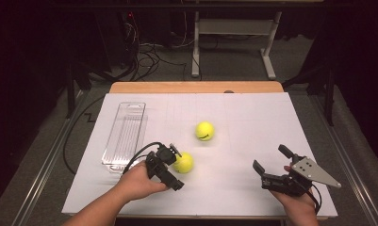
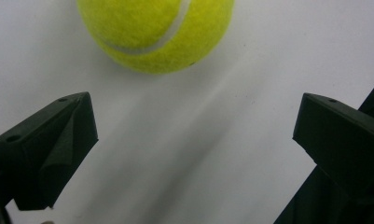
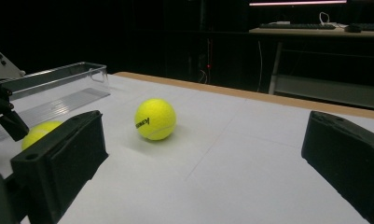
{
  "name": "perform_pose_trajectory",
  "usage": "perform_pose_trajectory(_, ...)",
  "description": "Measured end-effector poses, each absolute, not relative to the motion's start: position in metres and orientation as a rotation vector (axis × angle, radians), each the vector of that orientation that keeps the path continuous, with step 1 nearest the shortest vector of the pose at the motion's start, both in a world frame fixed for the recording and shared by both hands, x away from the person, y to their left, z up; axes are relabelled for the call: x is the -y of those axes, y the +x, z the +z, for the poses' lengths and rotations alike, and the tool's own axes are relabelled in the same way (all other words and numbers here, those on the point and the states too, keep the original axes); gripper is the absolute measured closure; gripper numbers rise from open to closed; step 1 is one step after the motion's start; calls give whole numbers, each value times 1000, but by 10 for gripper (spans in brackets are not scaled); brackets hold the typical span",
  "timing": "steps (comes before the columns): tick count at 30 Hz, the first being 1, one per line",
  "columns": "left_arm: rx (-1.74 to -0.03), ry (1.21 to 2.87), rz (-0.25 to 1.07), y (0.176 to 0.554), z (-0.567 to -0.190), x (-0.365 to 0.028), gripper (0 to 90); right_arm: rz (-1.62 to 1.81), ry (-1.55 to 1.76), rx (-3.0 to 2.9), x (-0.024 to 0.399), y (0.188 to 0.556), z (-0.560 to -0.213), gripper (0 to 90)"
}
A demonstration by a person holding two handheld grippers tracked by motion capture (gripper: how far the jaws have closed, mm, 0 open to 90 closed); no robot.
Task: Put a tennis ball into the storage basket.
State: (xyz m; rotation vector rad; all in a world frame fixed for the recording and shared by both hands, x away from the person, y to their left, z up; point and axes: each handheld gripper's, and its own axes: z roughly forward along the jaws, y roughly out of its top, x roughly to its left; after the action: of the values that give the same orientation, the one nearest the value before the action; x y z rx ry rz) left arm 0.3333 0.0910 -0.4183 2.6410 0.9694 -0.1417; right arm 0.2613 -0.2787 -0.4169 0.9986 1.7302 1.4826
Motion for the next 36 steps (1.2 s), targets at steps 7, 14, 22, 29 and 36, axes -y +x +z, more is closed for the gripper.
perform_pose_trajectory(7, -981, 2641, -157, 341, -418, -87, 7, 1483, 999, -1729, 279, 261, -417, 1)
perform_pose_trajectory(14, -961, 2645, -143, 345, -414, -80, 7, 1483, 1000, -1730, 278, 261, -417, 1)
perform_pose_trajectory(22, -979, 2640, -131, 353, -413, -76, 7, 1483, 994, -1729, 279, 262, -417, 1)
perform_pose_trajectory(29, -1013, 2623, -141, 363, -414, -77, 7, 1485, 996, -1730, 279, 261, -417, 1)
perform_pose_trajectory(36, -1045, 2600, -143, 375, -412, -77, 7, 1486, 998, -1729, 279, 262, -417, 2)
